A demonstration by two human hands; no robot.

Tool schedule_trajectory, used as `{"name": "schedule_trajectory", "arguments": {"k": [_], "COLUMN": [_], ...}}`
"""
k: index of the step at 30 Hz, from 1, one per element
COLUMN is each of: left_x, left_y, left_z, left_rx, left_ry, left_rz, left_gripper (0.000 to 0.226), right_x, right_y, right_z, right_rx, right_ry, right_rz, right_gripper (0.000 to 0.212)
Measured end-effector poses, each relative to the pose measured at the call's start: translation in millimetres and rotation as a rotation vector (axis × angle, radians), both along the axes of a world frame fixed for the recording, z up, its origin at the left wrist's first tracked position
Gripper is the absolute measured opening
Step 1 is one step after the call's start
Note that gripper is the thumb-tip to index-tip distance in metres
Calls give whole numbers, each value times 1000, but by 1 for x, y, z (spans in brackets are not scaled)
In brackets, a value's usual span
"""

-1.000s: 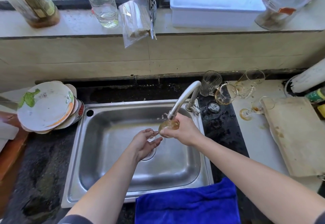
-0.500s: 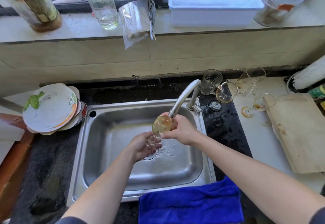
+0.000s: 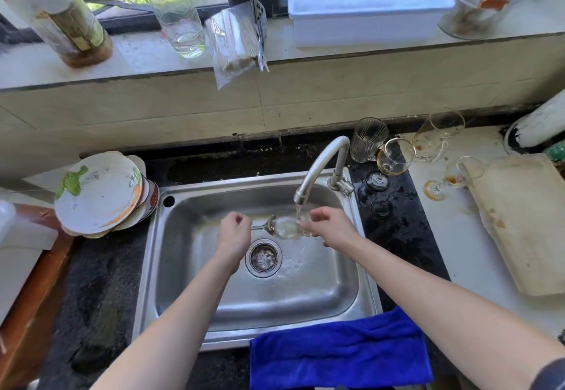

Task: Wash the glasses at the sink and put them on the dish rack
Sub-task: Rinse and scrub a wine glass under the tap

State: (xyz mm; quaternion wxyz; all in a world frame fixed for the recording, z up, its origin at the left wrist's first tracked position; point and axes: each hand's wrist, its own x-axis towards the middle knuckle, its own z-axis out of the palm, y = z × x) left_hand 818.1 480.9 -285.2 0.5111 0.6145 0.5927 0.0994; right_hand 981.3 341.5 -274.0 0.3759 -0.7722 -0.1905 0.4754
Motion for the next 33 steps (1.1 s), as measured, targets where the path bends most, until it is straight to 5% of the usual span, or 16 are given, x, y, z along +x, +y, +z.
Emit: {"name": "schedule_trajectory", "arguments": {"k": [5, 7, 12, 18, 22, 33], "left_x": [9, 15, 29, 52, 62, 56], "left_y": [-4, -7, 3, 10, -2, 1], "left_z": [3, -1, -19, -30, -27, -27], "left_rx": [31, -146, -703, -563, -451, -394], "left_ry": [-101, -154, -124, -199, -258, -276], "left_rz": [-103, -35, 52, 201, 174, 216], "left_gripper": [15, 12, 29, 26, 29, 27], "right_x": [-8, -8, -4, -7, -8, -14], "right_y": [6, 10, 8, -4, -2, 8], "right_z": [7, 11, 17, 18, 25, 40], "right_rx": [135, 172, 188, 93, 80, 91], "right_ry": [64, 45, -426, -532, -524, -469], "right_rz": [-34, -18, 403, 627, 551, 631], "right_gripper": [11, 7, 11, 28, 40, 39]}}
